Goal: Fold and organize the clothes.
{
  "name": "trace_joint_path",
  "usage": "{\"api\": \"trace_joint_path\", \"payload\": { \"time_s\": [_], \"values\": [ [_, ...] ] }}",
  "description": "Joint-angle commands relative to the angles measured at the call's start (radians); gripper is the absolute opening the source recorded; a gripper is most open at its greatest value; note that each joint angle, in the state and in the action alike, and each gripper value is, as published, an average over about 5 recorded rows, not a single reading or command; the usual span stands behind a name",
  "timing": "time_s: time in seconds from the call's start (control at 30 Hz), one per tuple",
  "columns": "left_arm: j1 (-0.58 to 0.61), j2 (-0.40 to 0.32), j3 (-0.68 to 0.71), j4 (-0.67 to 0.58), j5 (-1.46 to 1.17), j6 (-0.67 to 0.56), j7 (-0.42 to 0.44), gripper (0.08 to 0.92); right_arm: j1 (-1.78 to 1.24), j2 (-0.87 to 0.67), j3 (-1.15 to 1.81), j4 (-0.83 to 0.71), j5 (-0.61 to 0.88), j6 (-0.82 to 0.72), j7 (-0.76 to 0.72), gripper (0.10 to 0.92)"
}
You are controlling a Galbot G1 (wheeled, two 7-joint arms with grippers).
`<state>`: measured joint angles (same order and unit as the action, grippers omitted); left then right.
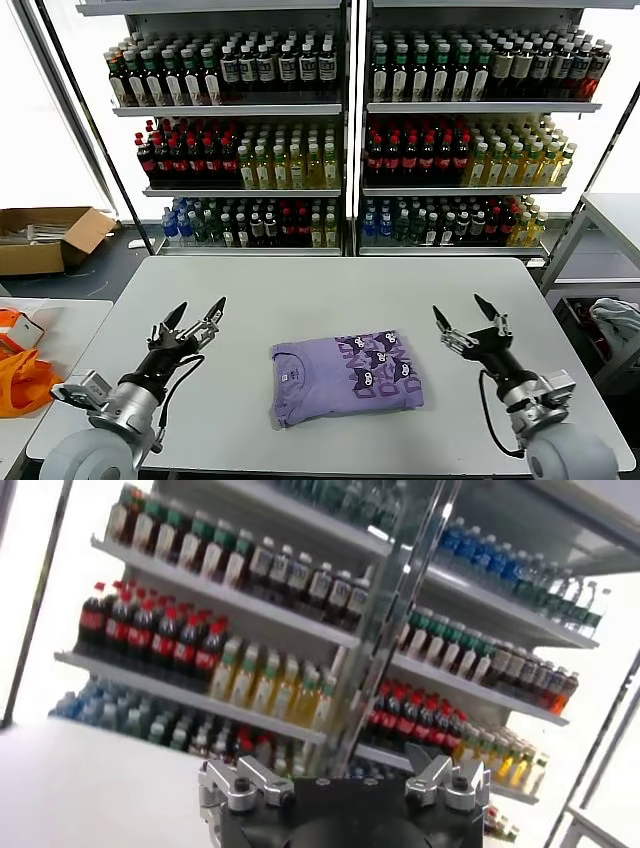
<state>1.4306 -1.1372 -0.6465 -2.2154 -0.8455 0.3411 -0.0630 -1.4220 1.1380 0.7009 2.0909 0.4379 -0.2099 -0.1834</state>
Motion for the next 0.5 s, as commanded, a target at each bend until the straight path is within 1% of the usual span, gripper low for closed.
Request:
{"api": "trace_joint_path", "payload": {
  "time_s": [0.03, 0.13, 0.27, 0.5],
  "values": [
    [0.043, -0.036, -0.103, 0.015, 0.253, -0.113, 0.181, 0.823, -0.105, 0.039, 0.207, -0.002, 0.038, 0.058, -0.068, 0.823],
    [0.075, -0.060, -0.129, 0.011, 0.319, -0.158, 0.227, 0.823, -0.106, 0.052, 0.209, -0.015, 0.031, 0.063, -0.068, 0.823],
    [0.098, -0.090, -0.173, 0.008, 0.357, -0.177, 0.288, 0.823, -0.108, 0.066, 0.227, -0.024, 0.027, 0.072, -0.074, 0.823],
    [0.095, -0.121, -0.224, 0.008, 0.356, -0.175, 0.325, 0.823, -0.113, 0.091, 0.275, -0.021, 0.028, 0.074, -0.083, 0.823]
  ]
}}
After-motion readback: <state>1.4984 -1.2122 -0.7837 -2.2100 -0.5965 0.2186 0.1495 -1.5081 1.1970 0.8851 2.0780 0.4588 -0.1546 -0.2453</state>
